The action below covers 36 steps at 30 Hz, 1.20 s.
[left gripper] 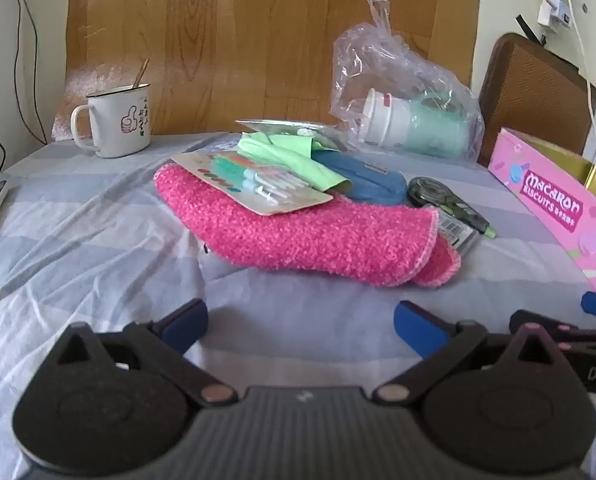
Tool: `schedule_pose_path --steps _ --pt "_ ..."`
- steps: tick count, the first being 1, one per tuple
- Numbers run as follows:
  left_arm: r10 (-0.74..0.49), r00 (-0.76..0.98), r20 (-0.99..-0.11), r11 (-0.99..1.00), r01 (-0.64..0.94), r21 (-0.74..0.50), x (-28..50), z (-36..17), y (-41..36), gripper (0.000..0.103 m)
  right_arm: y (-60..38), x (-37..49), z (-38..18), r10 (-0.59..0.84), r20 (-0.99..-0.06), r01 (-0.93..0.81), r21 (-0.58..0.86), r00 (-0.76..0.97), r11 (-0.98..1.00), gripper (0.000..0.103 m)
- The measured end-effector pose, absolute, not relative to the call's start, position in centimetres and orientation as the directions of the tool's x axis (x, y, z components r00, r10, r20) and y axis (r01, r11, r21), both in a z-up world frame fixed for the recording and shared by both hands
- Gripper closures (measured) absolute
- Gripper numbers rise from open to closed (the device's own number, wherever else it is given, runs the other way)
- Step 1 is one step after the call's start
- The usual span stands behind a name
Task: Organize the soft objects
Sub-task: 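Move the left gripper to the card of coloured pens and grasp it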
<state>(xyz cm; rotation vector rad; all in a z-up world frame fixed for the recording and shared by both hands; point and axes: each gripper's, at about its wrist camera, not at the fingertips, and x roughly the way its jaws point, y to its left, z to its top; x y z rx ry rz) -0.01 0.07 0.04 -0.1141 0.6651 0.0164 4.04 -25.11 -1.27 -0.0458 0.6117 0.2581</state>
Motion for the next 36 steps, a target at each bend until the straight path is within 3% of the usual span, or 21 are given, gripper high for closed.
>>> schedule_pose_path --steps 8,13,17,23,27,29,31,33,36 --pt "0.021 0.765 -0.643 1.0 -0.023 0.005 -0.6 -0.2 -1.0 0.0 -25.4 3.9 -1.7 0.237 -0.561 -0.252 0.051 0.793 0.966 0.0" --pt "0.013 0.776 -0.631 0.999 -0.042 -0.031 -1.1 -0.1 0.0 0.0 -25.9 2.7 -0.8 0.249 -0.527 -0.251 0.07 0.812 0.965 0.0" --pt "0.099 0.824 -0.558 0.971 -0.203 -0.127 -2.6 0.5 2.4 0.0 -25.0 1.3 -0.3 0.251 -0.473 -0.281 0.007 0.845 0.96 0.003" --pt "0.206 0.857 -0.472 0.95 -0.291 -0.115 -3.7 1.3 3.4 0.0 -24.2 0.4 0.0 0.268 -0.429 -0.319 -0.048 0.862 0.947 0.02" --pt "0.22 0.883 -0.415 0.958 -0.276 -0.079 -4.6 1.5 3.2 0.0 -23.8 -0.6 -0.2 0.282 -0.389 -0.334 -0.074 0.877 0.94 0.041" --pt "0.264 0.9 -0.348 0.961 -0.274 0.02 -4.7 1.8 3.0 0.0 -23.1 -1.2 -0.4 0.283 -0.37 -0.347 -0.118 0.885 0.931 0.048" --pt "0.297 0.904 -0.308 0.955 -0.287 0.08 -4.5 2.1 3.6 0.0 -22.5 -1.3 -0.5 0.285 -0.372 -0.358 -0.144 0.884 0.922 0.063" --pt "0.255 0.912 -0.322 0.967 -0.251 0.055 -4.3 2.0 5.2 0.005 -22.4 -1.1 -0.7 0.286 -0.381 -0.363 -0.147 0.879 0.92 0.073" --pt "0.181 0.903 -0.389 0.975 -0.216 -0.048 -3.7 1.5 6.8 0.004 -22.4 -1.0 -0.8 0.292 -0.387 -0.367 -0.134 0.875 0.921 0.078"
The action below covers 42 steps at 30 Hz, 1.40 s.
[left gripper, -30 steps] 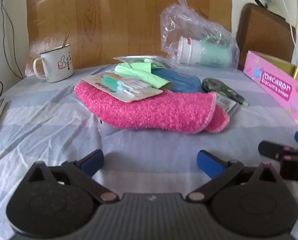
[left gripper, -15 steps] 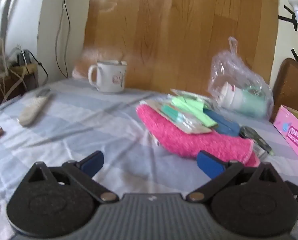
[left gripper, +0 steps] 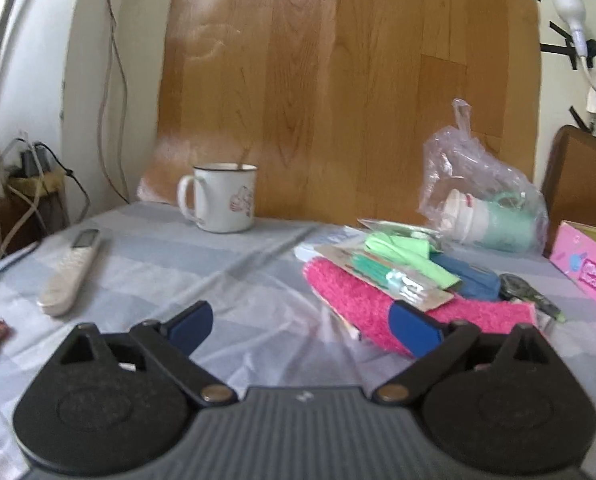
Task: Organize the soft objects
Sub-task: 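Move the left gripper to the card of coloured pens and grasp it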
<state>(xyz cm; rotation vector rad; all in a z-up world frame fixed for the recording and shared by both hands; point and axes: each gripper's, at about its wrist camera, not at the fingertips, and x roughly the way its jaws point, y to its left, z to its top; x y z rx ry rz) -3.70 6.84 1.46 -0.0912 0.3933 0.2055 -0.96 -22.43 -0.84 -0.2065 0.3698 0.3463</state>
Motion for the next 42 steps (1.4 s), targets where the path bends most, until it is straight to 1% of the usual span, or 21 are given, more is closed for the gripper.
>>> schedule_pose_path --steps 2,4,6,8,11,12,15,16,17,19,21,22,23,25,26,28,30,33,37,39,42 --pt "0.147 0.904 -0.401 0.98 -0.189 -0.066 -3.6 1.3 7.0 0.004 -22.4 -1.1 -0.7 0.318 -0.379 -0.385 -0.113 0.869 0.916 0.078" --pt "0.126 0.906 -0.404 0.984 -0.166 -0.065 -3.5 1.3 6.9 0.004 -22.0 -1.2 -0.2 0.385 -0.359 -0.434 -0.066 0.85 0.898 0.078" --pt "0.111 0.908 -0.405 0.987 -0.148 -0.063 -3.5 1.4 6.8 0.004 -21.1 -1.1 0.2 0.422 -0.342 -0.471 -0.068 0.839 0.88 0.078" --pt "0.099 0.906 -0.411 0.988 -0.138 -0.066 -3.2 1.4 6.6 0.004 -19.8 -0.1 0.7 0.431 -0.358 -0.484 -0.069 0.828 0.873 0.078" --pt "0.09 0.909 -0.407 0.987 -0.136 -0.085 -3.2 1.6 6.7 0.003 -18.7 2.4 2.0 0.493 -0.393 -0.519 0.045 0.776 0.854 0.078" --pt "0.088 0.912 -0.401 0.986 -0.138 -0.098 -3.4 1.7 6.9 0.002 -17.9 3.2 2.5 0.518 -0.402 -0.54 0.068 0.755 0.839 0.075" --pt "0.087 0.924 -0.373 0.974 -0.157 -0.162 -3.9 1.9 7.8 0.002 -15.2 5.1 3.1 0.576 -0.44 -0.605 0.09 0.688 0.791 0.074" --pt "0.091 0.926 -0.366 0.967 -0.17 -0.19 -4.0 1.9 8.2 0.002 -14.1 5.5 3.1 0.581 -0.455 -0.621 0.077 0.675 0.78 0.067" --pt "0.091 0.928 -0.362 0.96 -0.178 -0.214 -4.1 2.0 8.7 0.001 -13.2 5.7 3.0 0.586 -0.467 -0.638 0.058 0.662 0.768 0.063" --pt "0.088 0.927 -0.364 0.944 -0.194 -0.268 -4.2 1.9 9.7 0.0 -11.2 6.0 2.6 0.585 -0.488 -0.661 0.022 0.648 0.75 0.047" --pt "0.065 0.919 -0.388 0.925 -0.201 -0.321 -3.8 1.7 10.7 0.0 -10.0 6.8 2.3 0.579 -0.499 -0.66 0.02 0.645 0.751 0.038" --pt "0.04 0.911 -0.41 0.916 -0.197 -0.35 -3.5 1.5 11.3 0.0 -9.6 7.3 2.0 0.574 -0.507 -0.655 0.025 0.643 0.755 0.037" --pt "-0.01 0.899 -0.437 0.902 -0.18 -0.392 -2.9 1.2 12.1 0.0 -9.4 8.4 1.7 0.571 -0.524 -0.652 0.039 0.632 0.758 0.035" --pt "-0.109 0.874 -0.474 0.876 -0.141 -0.461 -1.7 0.7 13.3 0.0 -9.1 10.0 1.0 0.576 -0.562 -0.646 0.095 0.594 0.758 0.028" --pt "-0.151 0.859 -0.49 0.869 -0.121 -0.48 -1.2 0.5 13.8 0.0 -9.1 10.6 0.8 0.586 -0.569 -0.64 0.131 0.577 0.757 0.029" --pt "-0.197 0.839 -0.508 0.873 -0.086 -0.48 -0.3 0.6 14.5 0.0 -9.3 11.4 0.5 0.622 -0.584 -0.633 0.223 0.522 0.741 0.029" --pt "-0.218 0.831 -0.511 0.873 -0.068 -0.483 0.1 1.0 15.2 0.0 -9.5 11.5 0.4 0.647 -0.571 -0.635 0.26 0.506 0.727 0.03" --pt "-0.248 0.824 -0.51 0.871 -0.041 -0.489 0.7 2.3 16.8 0.0 -9.7 10.5 0.8 0.66 -0.546 -0.656 0.243 0.516 0.714 0.031" --pt "-0.2 0.815 -0.543 0.89 -0.081 -0.449 1.5 3.5 18.4 0.0 -8.7 8.0 1.8 0.716 -0.501 -0.726 0.226 0.486 0.65 0.031" --pt "-0.195 0.804 -0.562 0.888 -0.099 -0.449 2.0 3.6 19.2 0.0 -7.1 6.9 2.1 0.751 -0.506 -0.778 0.221 0.424 0.589 0.03" --pt "-0.178 0.789 -0.588 0.867 -0.157 -0.473 2.0 2.9 20.8 0.0 -4.6 4.9 1.5 0.769 -0.548 -0.833 0.215 0.329 0.51 0.03"
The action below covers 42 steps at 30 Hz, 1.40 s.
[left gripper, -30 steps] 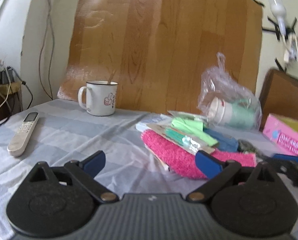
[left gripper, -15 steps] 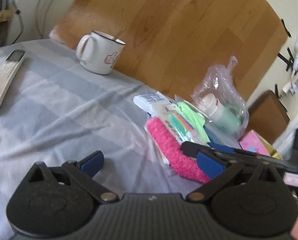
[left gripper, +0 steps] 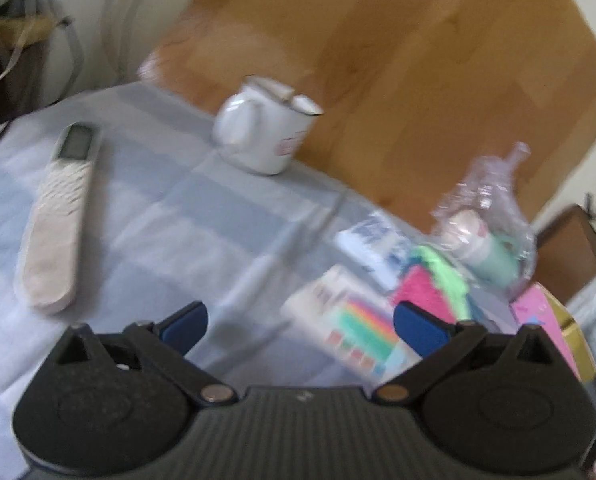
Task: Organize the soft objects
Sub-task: 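Move the left gripper to the card of coloured pens and grasp it, then carry the pen card with the left gripper into the pink tin and release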
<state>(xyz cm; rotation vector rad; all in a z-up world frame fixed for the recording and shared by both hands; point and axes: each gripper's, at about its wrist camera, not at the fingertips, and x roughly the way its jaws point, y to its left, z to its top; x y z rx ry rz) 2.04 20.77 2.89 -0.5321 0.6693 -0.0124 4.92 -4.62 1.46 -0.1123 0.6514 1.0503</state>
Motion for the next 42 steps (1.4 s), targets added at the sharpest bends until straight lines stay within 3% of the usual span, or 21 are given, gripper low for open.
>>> schedule_pose_path --steps 4,9,12,14,15,19,22,24,27,32,42 --pt "-0.131 0.772 -0.622 0.847 -0.239 -0.474 0.6 2.0 21.9 0.0 -3.4 2.4 0.5 0.785 -0.579 -0.879 0.232 0.22 0.417 0.028" --pt "-0.117 0.749 -0.652 0.863 -0.248 -0.44 -1.6 1.8 21.5 0.003 -3.1 -0.2 0.5 0.763 -0.592 -0.909 0.118 0.259 0.4 0.013" --pt "-0.093 0.734 -0.673 0.884 -0.25 -0.395 -2.4 1.9 20.8 0.005 -4.0 -1.2 0.5 0.747 -0.6 -0.918 0.051 0.286 0.393 0.012" --pt "-0.088 0.721 -0.687 0.885 -0.26 -0.386 -2.9 2.0 20.4 0.005 -3.6 -0.9 0.2 0.739 -0.601 -0.917 0.024 0.306 0.399 0.017" --pt "-0.086 0.718 -0.691 0.883 -0.265 -0.386 -3.1 2.1 20.3 0.005 -3.6 -0.9 0.1 0.737 -0.597 -0.914 0.014 0.318 0.406 0.029" --pt "-0.088 0.721 -0.687 0.865 -0.287 -0.413 -4.3 2.1 19.6 0.006 -3.7 -0.5 -0.3 0.757 -0.587 -0.91 0.081 0.287 0.408 0.031" --pt "-0.079 0.728 -0.681 0.872 -0.281 -0.401 -4.5 2.1 18.7 0.021 -5.3 -0.4 -0.1 0.791 -0.566 -0.887 0.21 0.233 0.412 0.031" --pt "-0.085 0.733 -0.675 0.874 -0.271 -0.404 -4.7 2.1 18.0 0.04 -6.6 -0.3 0.0 0.803 -0.553 -0.858 0.279 0.223 0.431 0.031" --pt "-0.123 0.737 -0.665 0.853 -0.264 -0.45 -4.9 2.1 17.1 0.06 -8.4 -1.0 -0.1 0.787 -0.553 -0.843 0.257 0.273 0.473 0.031" --pt "-0.197 0.722 -0.663 0.834 -0.232 -0.5 -4.5 2.1 14.9 0.069 -11.7 -1.7 0.1 0.773 -0.524 -0.806 0.245 0.356 0.538 0.031" --pt "-0.316 0.762 -0.565 0.907 0.068 -0.415 -0.1 9.3 3.3 0.07 -23.1 -1.2 4.3 0.638 -0.344 -0.634 0.142 0.689 0.761 0.031"
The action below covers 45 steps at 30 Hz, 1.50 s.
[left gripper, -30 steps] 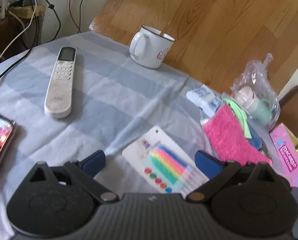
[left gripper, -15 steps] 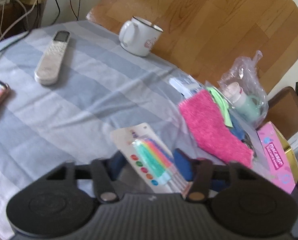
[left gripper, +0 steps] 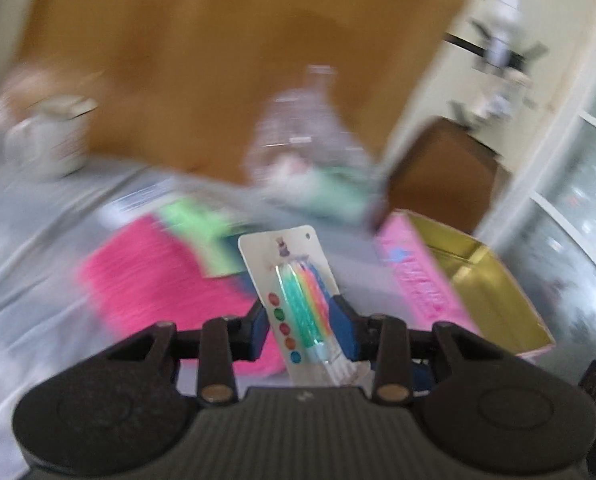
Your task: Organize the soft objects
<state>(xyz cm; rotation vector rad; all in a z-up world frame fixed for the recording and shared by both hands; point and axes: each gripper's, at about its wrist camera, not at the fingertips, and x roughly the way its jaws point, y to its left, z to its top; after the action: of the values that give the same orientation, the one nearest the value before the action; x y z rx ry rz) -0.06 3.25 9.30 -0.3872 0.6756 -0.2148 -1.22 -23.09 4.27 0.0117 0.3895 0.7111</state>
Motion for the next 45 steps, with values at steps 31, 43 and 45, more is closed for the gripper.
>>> schedule_pose_path --steps 31,43,45 --pt "-0.473 0.69 -0.549 0.881 0.383 -0.278 9.8 9.6 -17.4 0.057 -36.5 2.3 3.5 0.302 -0.267 -0.286 0.099 0.915 0.953 0.043" --pt "-0.086 0.797 -0.598 0.931 -0.15 -0.334 7.9 5.2 6.8 0.057 -17.6 10.1 4.1 0.573 -0.438 -0.631 0.017 0.692 0.775 0.047" --pt "-0.054 0.79 -0.611 0.921 -0.196 -0.335 7.4 4.0 8.9 0.053 -14.9 10.8 3.9 0.583 -0.455 -0.66 -0.014 0.673 0.751 0.047"
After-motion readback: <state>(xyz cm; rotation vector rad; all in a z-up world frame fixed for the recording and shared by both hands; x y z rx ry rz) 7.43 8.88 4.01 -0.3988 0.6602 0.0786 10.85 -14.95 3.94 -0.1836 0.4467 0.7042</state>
